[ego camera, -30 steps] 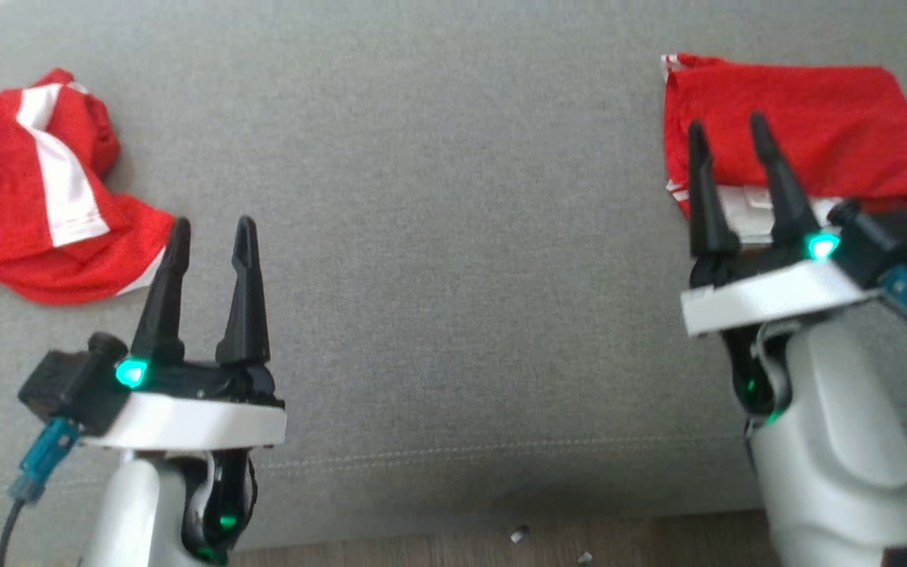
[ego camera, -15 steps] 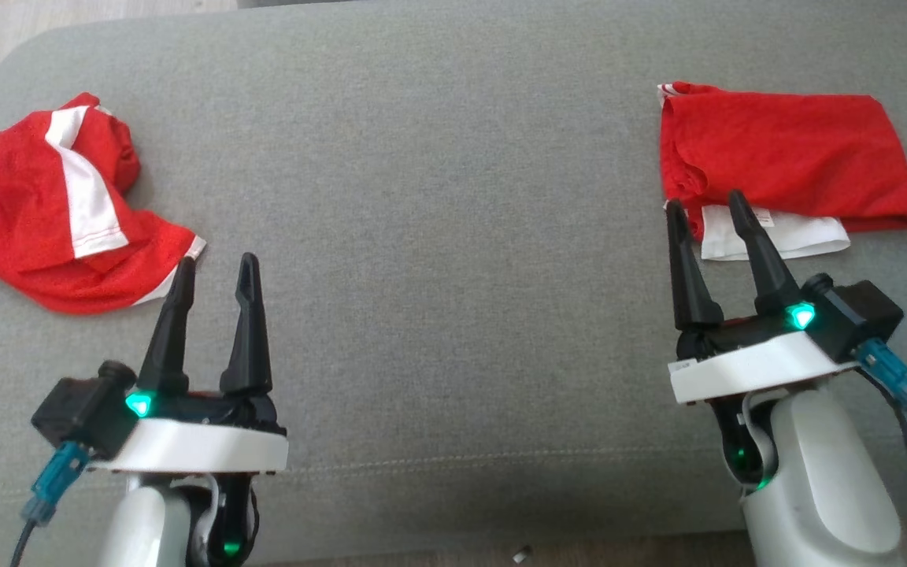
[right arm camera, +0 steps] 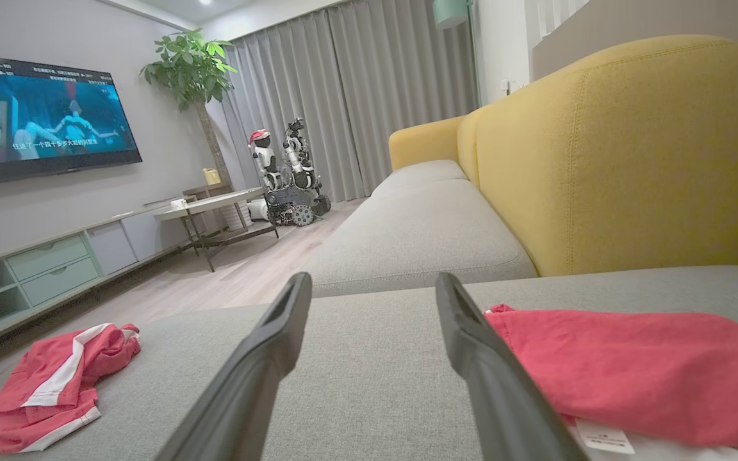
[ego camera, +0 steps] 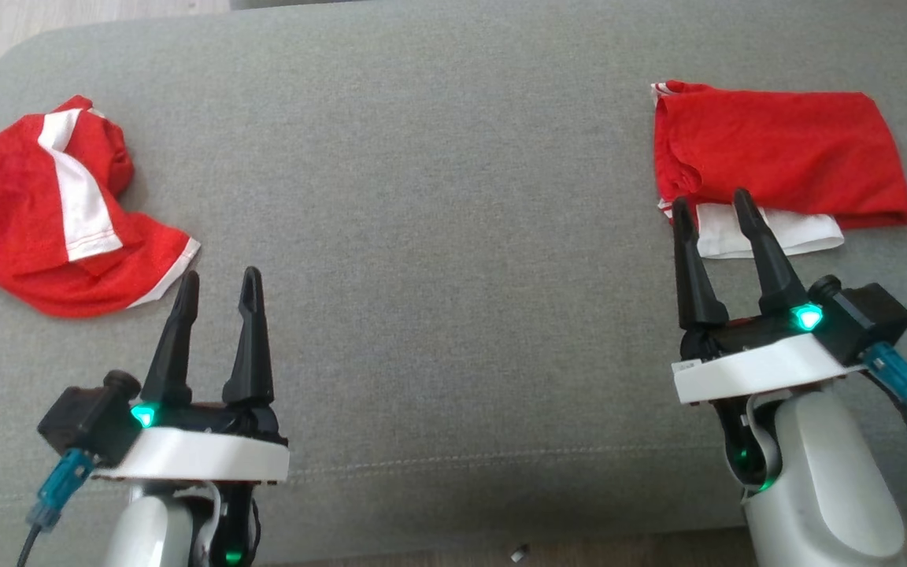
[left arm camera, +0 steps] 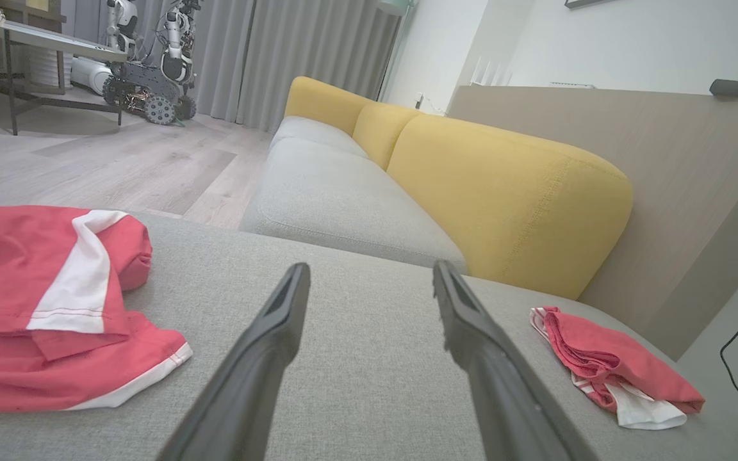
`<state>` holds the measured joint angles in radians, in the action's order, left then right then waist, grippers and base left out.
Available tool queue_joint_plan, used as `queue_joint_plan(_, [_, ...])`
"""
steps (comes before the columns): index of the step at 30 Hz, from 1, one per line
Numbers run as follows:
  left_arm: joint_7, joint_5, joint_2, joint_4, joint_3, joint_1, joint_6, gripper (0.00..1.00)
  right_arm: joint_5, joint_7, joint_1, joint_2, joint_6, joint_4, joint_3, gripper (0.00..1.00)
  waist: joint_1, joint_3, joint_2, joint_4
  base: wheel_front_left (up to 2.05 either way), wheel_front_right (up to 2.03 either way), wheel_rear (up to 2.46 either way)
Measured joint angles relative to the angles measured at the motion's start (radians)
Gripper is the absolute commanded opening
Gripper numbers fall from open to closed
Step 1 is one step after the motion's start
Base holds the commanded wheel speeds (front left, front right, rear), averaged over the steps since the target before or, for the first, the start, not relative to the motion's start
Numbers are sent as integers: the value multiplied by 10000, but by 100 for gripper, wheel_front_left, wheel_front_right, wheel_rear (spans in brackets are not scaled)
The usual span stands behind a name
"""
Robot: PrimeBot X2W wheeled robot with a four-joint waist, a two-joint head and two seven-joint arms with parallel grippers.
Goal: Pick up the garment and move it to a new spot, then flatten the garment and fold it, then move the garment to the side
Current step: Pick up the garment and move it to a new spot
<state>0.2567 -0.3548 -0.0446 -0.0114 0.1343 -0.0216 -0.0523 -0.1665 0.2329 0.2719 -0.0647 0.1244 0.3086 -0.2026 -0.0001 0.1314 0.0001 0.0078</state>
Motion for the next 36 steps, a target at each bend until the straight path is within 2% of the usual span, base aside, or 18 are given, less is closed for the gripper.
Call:
queue_joint_plan(23, [0, -86, 0, 59, 96, -60, 8, 100, -146, -6, 0, 4, 0, -58, 42, 100, 0, 143, 0, 225, 0, 0, 0])
queue_joint_plan(31, [0, -92, 2, -27, -117, -99, 56, 100, -117, -199, 0, 6, 0, -219, -295, 100, 0, 144, 0, 909, 0, 0, 0])
queue_joint_plan(36, [0, -104, 2, -180, -240, -101, 113, 100, -54, -355, -5, 8, 0, -324, -537, 100, 0, 119, 0, 1745, 0, 0, 0])
